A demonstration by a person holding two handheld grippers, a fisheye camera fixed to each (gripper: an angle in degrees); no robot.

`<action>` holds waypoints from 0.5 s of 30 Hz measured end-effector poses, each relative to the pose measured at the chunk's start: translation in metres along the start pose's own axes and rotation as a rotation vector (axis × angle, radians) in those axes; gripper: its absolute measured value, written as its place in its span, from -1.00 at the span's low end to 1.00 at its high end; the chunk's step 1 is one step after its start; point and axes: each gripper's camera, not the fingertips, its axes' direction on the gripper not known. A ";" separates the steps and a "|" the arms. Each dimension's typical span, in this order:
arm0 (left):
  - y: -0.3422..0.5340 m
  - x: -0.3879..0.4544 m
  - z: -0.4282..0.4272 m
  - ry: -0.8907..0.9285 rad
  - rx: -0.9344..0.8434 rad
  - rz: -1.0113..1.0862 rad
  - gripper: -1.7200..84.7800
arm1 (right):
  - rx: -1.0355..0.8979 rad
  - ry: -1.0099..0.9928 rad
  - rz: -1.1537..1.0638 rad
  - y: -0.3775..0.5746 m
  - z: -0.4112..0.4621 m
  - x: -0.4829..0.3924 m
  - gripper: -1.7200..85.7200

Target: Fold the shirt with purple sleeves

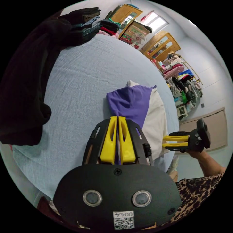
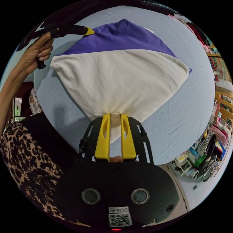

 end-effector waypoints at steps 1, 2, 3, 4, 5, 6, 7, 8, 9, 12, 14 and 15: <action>0.000 0.001 -0.001 -0.043 -0.011 0.020 -0.91 | -0.001 -0.004 0.001 -0.001 0.001 0.001 -0.79; 0.001 0.000 -0.001 -0.100 -0.022 0.044 -0.91 | 0.002 -0.012 0.004 -0.001 0.002 0.003 -0.79; 0.002 0.000 0.001 -0.122 -0.031 0.064 -0.91 | 0.004 -0.019 0.007 -0.001 0.002 0.005 -0.79; 0.005 -0.001 0.008 -0.135 -0.060 0.117 -0.91 | 0.007 -0.033 0.015 -0.001 0.003 0.008 -0.79; 0.009 -0.003 0.006 -0.131 -0.019 0.158 -0.91 | 0.012 -0.044 0.016 -0.001 0.004 0.010 -0.79; 0.010 -0.006 0.005 -0.120 -0.011 0.156 -0.91 | 0.014 -0.049 0.017 -0.001 0.004 0.011 -0.79; 0.010 -0.011 0.004 -0.087 -0.020 0.134 -0.90 | 0.016 -0.059 0.021 -0.001 0.005 0.013 -0.79; 0.009 -0.017 0.002 -0.054 -0.037 0.115 -0.88 | 0.018 -0.067 0.024 -0.001 0.005 0.015 -0.79; 0.009 -0.019 0.000 -0.043 -0.046 0.100 -0.88 | 0.018 -0.070 0.024 -0.001 0.005 0.016 -0.79; 0.021 -0.027 -0.027 -0.022 0.007 0.068 -0.83 | 0.021 -0.074 0.015 -0.001 0.006 0.016 -0.79; 0.046 -0.035 -0.053 0.052 0.056 0.036 -0.79 | 0.024 -0.066 0.004 -0.001 0.007 0.015 -0.79; 0.055 -0.037 -0.057 0.081 0.061 0.025 -0.78 | 0.023 -0.064 0.003 -0.001 0.007 0.015 -0.79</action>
